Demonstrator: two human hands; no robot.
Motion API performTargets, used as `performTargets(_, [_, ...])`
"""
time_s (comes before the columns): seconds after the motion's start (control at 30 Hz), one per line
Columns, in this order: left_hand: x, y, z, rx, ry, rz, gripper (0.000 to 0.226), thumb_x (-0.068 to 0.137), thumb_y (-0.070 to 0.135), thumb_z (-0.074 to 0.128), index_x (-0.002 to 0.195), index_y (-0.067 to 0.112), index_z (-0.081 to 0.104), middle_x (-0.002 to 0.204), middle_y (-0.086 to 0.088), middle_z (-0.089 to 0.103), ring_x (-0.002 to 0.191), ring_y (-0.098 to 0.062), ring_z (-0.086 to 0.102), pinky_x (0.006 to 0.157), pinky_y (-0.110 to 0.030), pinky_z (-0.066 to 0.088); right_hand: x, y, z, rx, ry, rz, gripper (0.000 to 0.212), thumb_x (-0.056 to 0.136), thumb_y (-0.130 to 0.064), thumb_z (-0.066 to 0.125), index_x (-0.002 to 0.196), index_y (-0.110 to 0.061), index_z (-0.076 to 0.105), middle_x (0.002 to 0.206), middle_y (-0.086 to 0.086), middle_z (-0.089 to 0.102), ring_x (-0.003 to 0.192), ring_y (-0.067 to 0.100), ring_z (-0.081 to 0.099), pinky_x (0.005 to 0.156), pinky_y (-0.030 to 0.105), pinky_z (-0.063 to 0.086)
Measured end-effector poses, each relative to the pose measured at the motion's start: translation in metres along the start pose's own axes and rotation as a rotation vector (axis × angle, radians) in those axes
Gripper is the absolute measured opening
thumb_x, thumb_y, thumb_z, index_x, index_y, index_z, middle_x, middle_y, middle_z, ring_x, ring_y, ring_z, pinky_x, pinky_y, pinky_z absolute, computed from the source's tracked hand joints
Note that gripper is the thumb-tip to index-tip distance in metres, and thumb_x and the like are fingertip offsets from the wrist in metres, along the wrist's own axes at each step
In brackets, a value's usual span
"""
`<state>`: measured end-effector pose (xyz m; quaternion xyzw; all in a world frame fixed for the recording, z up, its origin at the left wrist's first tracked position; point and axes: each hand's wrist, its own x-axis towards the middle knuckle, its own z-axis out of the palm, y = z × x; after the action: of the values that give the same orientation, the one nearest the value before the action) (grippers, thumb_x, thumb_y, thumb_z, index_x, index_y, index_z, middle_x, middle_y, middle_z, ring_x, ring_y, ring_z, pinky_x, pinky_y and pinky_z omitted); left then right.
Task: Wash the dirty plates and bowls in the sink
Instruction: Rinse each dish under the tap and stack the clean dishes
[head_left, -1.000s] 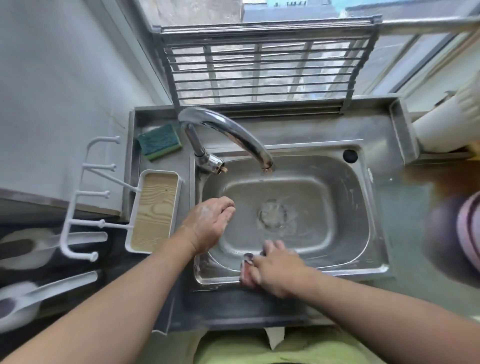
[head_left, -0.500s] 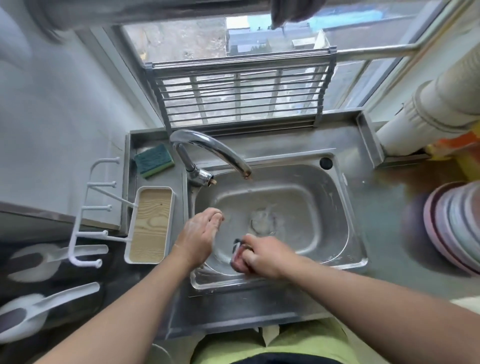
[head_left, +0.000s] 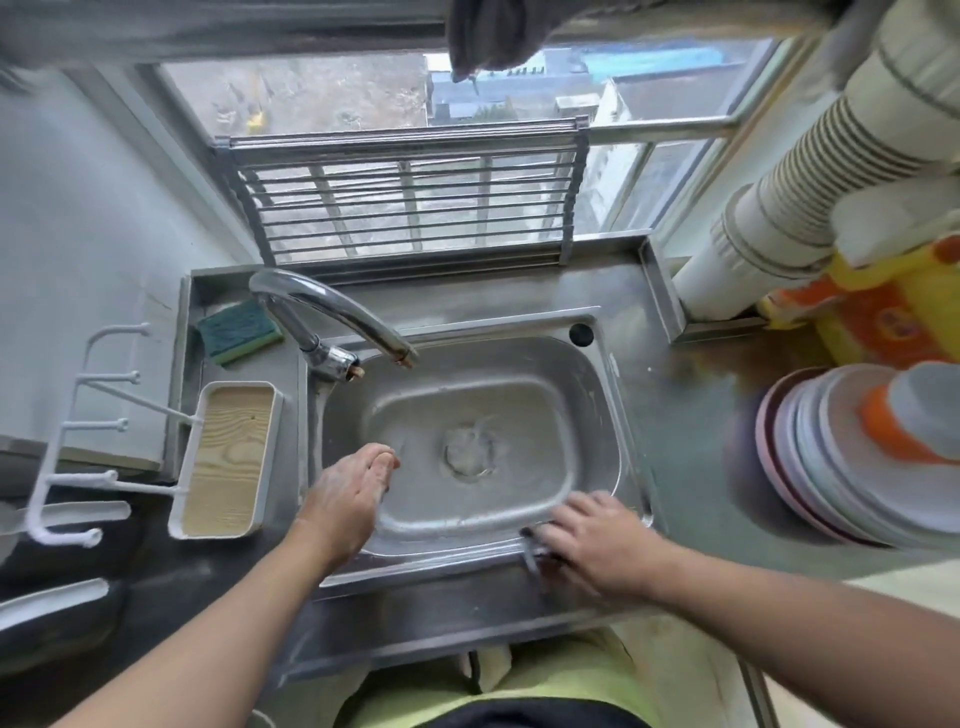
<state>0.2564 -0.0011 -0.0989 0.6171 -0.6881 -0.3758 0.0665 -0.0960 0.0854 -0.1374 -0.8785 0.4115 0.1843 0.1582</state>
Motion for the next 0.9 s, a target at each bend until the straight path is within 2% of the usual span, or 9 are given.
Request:
performTargets(0.13, [0.004,0.020,0.012,-0.031,-0.008,-0.051,0.048,0.099,0.050,0.021,0.104,0.027,0.063,0.088,0.004,0.063,0.090,-0.025,0.061,0.090,-0.044,0.046,-0.031,0.092,-0.008,-0.118,0.061,-0.006,0.035,0.082,-0.049,0.064,0.113,-0.032,0.066,0.119,-0.007,0.064,0.112,0.026,0.061,0.082,0.043,0.048])
performTargets(0.2, [0.005,0.029,0.017,-0.035,-0.011,-0.077,0.049,0.098,0.049,0.021,0.105,0.026,0.064,0.089,0.002,0.064,0.090,-0.026,0.061,0.089,-0.044,0.046,-0.014,0.119,-0.023,-0.178,0.103,0.026,0.019,0.083,-0.042,0.075,0.095,-0.031,0.066,0.108,-0.008,0.063,0.104,0.027,0.062,0.075,0.041,0.044])
performTargets(0.3, [0.005,0.041,0.023,-0.030,-0.011,-0.093,0.051,0.097,0.045,0.021,0.106,0.022,0.065,0.090,-0.002,0.065,0.091,-0.027,0.061,0.087,-0.042,0.043,0.013,0.133,-0.047,-0.215,0.121,0.066,0.020,0.082,-0.044,0.080,0.081,-0.028,0.068,0.093,-0.006,0.061,0.093,0.027,0.058,0.069,0.040,0.040])
performTargets(0.37, [0.004,0.043,0.026,-0.062,0.014,-0.111,0.049,0.097,0.045,0.023,0.104,0.021,0.065,0.087,-0.001,0.065,0.089,-0.026,0.062,0.087,-0.043,0.045,0.014,0.125,-0.047,-0.204,0.085,-0.024,0.020,0.080,-0.049,0.074,0.079,-0.029,0.070,0.088,-0.008,0.061,0.090,0.026,0.058,0.069,0.039,0.041])
performTargets(0.47, [0.003,0.037,0.027,-0.094,0.052,-0.161,0.048,0.097,0.049,0.023,0.101,0.024,0.064,0.083,0.001,0.064,0.084,-0.023,0.061,0.085,-0.044,0.047,0.006,0.087,-0.032,-0.077,-0.061,-0.114,0.030,0.084,-0.057,0.057,0.090,-0.030,0.069,0.093,-0.008,0.065,0.086,0.025,0.060,0.063,0.037,0.048])
performTargets(0.57, [0.000,0.028,0.025,-0.125,0.071,-0.184,0.049,0.098,0.049,0.022,0.102,0.023,0.064,0.080,0.004,0.061,0.084,-0.023,0.060,0.085,-0.044,0.047,0.025,0.031,-0.026,0.176,-0.185,-0.142,0.040,0.090,-0.048,0.041,0.117,-0.024,0.060,0.123,0.003,0.062,0.107,0.033,0.056,0.082,0.046,0.053])
performTargets(0.73, [-0.027,-0.002,0.024,-0.153,0.215,-0.231,0.061,0.096,0.058,0.018,0.116,0.023,0.064,0.106,0.009,0.064,0.100,-0.015,0.057,0.088,-0.030,0.038,0.120,-0.067,-0.038,0.551,-0.165,-0.198,0.035,0.098,-0.035,0.056,0.132,-0.030,0.062,0.131,0.008,0.057,0.111,0.037,0.053,0.098,0.045,0.048])
performTargets(0.83, [-0.048,-0.018,0.017,-0.252,0.431,-0.322,0.041,0.099,0.050,0.029,0.114,0.031,0.062,0.096,0.008,0.066,0.092,-0.019,0.060,0.083,-0.035,0.040,0.176,-0.133,-0.043,0.643,-0.105,-0.216,0.033,0.094,-0.030,0.061,0.127,-0.038,0.058,0.120,0.012,0.050,0.101,0.039,0.053,0.089,0.045,0.051])
performTargets(0.9, [-0.056,-0.030,0.009,-0.322,0.511,-0.357,0.036,0.097,0.054,0.030,0.110,0.039,0.060,0.089,0.007,0.066,0.087,-0.020,0.063,0.079,-0.040,0.044,0.202,-0.167,-0.052,0.732,-0.048,-0.073,0.029,0.092,-0.028,0.062,0.118,-0.036,0.053,0.112,0.012,0.042,0.097,0.038,0.049,0.083,0.047,0.051])
